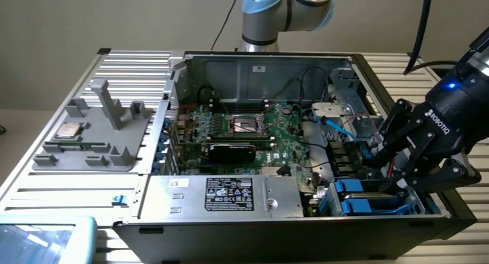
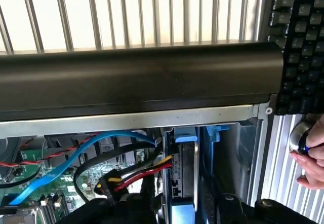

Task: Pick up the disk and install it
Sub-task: 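Insert the second disk wire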

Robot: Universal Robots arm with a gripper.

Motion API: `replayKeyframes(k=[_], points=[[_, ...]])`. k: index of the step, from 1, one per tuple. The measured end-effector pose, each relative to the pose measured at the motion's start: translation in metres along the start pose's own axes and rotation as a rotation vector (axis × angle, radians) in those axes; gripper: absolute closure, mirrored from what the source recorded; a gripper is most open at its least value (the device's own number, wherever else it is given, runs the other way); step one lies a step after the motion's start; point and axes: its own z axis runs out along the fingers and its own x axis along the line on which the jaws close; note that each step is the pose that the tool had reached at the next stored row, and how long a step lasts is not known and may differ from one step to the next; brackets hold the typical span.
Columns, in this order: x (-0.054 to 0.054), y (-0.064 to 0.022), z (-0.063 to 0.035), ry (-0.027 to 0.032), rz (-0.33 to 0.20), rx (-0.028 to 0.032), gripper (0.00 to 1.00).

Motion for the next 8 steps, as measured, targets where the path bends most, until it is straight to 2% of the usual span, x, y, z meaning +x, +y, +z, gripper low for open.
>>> replayKeyframes(k=[1,2,4,5,6,7,8], points=[[0.000,-0.0014,-0.0031,0.0000,0.000,0.0000,0.46],[-0.001,-0.0025,-0.0062,0.0000,0.000,0.0000,0.46],[-0.001,-0.0045,-0.0116,-0.0002,0.000,0.0000,0.34],[-0.002,-0.0055,-0.0143,-0.0001,0.000,0.0000,0.34],[-0.002,-0.0065,-0.0173,-0.0004,0.000,0.0000,0.22],[-0.002,-0.0079,-0.0205,-0.0011,0.000,-0.0001,0.22],[-0.003,-0.0091,-0.0234,-0.0018,0.000,-0.0002,0.16]])
